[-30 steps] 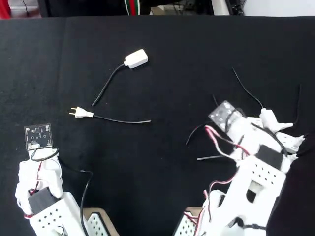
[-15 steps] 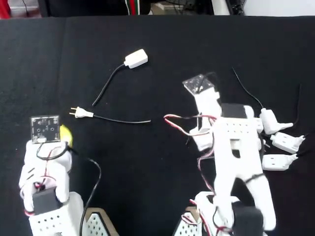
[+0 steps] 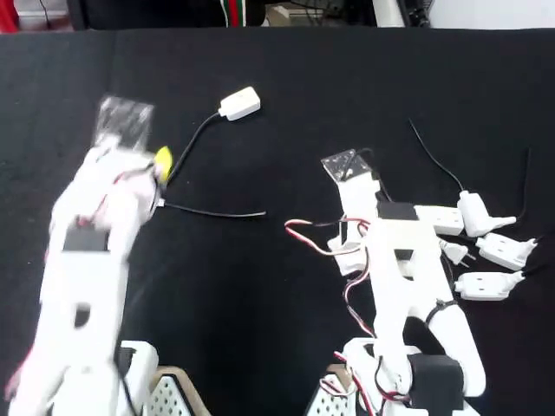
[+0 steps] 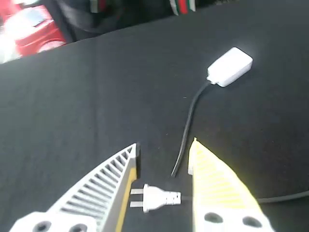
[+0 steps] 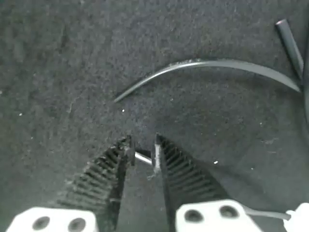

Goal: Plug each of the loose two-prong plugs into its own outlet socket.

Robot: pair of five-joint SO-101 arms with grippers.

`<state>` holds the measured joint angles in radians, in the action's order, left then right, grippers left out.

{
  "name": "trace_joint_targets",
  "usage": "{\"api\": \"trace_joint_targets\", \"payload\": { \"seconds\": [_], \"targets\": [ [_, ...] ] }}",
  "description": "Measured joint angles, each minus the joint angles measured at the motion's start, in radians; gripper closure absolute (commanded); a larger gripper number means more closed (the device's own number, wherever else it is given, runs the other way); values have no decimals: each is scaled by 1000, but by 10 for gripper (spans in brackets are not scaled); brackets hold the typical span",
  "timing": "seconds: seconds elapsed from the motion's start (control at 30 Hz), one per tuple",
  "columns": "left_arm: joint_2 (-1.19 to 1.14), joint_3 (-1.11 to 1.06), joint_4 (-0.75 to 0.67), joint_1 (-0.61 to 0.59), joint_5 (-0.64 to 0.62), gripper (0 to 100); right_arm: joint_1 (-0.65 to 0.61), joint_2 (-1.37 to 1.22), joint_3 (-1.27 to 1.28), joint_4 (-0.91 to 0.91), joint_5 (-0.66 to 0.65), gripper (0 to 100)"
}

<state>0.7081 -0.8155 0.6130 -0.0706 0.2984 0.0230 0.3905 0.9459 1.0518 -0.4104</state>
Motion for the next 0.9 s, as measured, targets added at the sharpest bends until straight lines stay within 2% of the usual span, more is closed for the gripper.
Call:
{"api": "trace_joint_targets", "payload": {
  "seconds": [0.23, 0.5, 0.6, 0.7, 0.9],
  "targets": [
    [-568, 442, 0, 34, 66, 819, 0, -2, 51, -83, 8, 935],
    [-942, 881, -5, 34, 69, 819, -14, -2, 81, -146, 9, 935],
    [-1056, 990, 26, 34, 71, 819, -43, -2, 106, -147, 9, 935],
    [-1172, 1057, 75, 34, 129, 819, -66, -2, 115, -164, 9, 935],
    [-1375, 1151, 224, 34, 169, 816, -68, -2, 121, -167, 9, 935]
  ]
}}
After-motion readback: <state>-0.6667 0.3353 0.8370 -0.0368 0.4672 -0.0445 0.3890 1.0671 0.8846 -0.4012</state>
